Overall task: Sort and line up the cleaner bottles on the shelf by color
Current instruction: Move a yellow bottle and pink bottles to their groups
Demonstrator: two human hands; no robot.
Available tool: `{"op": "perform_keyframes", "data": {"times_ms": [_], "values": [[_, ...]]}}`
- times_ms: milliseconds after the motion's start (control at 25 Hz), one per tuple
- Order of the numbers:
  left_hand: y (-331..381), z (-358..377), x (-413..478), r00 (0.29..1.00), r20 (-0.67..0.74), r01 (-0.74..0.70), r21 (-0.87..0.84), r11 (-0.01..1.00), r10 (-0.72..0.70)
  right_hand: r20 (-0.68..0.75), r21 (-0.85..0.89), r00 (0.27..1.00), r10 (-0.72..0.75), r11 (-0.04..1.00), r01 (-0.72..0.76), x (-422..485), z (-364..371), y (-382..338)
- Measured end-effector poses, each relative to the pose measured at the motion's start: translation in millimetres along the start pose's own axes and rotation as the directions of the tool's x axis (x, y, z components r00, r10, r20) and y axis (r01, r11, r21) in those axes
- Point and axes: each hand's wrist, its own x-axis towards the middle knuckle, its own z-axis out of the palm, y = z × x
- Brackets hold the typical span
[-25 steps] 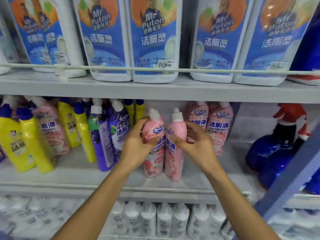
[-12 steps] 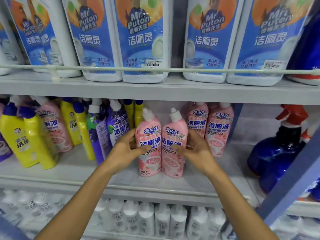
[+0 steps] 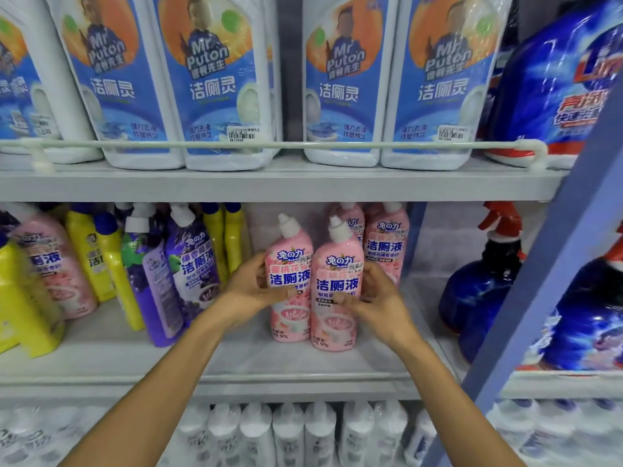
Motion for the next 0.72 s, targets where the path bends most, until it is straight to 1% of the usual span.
{"op": "perform_keyframes", "data": {"times_ms": [40, 120, 200, 280, 360, 440, 520, 640, 720], "values": [[-0.4, 12.7, 7.1, 1.0, -0.003, -0.014, 0.002, 1.0, 0.014, -0.03, -0.023, 1.0, -0.002, 1.0, 0.002, -2.8, -10.0, 0.8], [-0.9, 41.4, 19.9, 0.999, -0.026, -0.047, -0.024, 0.999, 0.047, -0.149, -0.073, 0.989, 0.005, 0.997, -0.016, -11.5, -26.6, 4.6], [-7.0, 69.5, 29.7, 0.995, -0.078, -0.067, -0.035, 0.997, 0.064, -0.295, -0.14, 0.955, 0.019, 0.988, -0.062, -21.2, -33.7, 10.0], [-18.2, 93.9, 31.5, 0.991, -0.124, -0.059, -0.008, 0.998, 0.058, -0.374, -0.216, 0.927, -0.012, 0.974, -0.074, -28.1, -30.7, 18.0], [-29.6, 110.4, 28.7, 0.987, -0.156, -0.031, 0.016, 0.999, 0.033, -0.398, -0.274, 0.916, -0.045, 0.959, -0.072, -27.9, -23.6, 20.3], [-36.6, 115.3, 31.1, 0.984, -0.178, -0.013, 0.041, 0.999, 0.02, -0.407, -0.331, 0.912, -0.045, 0.938, -0.101, -19.6, -23.6, 20.5], [-37.6, 110.3, 37.0, 0.985, -0.163, -0.034, 0.08, 0.996, 0.047, -0.428, -0.366, 0.902, -0.063, 0.924, -0.109, -10.9, -31.3, 28.1], [-38.5, 97.1, 44.0, 0.987, -0.146, -0.053, 0.096, 0.994, 0.067, -0.475, -0.358, 0.875, -0.093, 0.929, -0.095, 1.7, -44.3, 43.0], [-38.7, 93.2, 46.0, 0.983, -0.179, -0.026, 0.108, 0.994, 0.045, -0.481, -0.336, 0.874, -0.077, 0.936, -0.103, 10.6, -47.2, 47.9]]}}
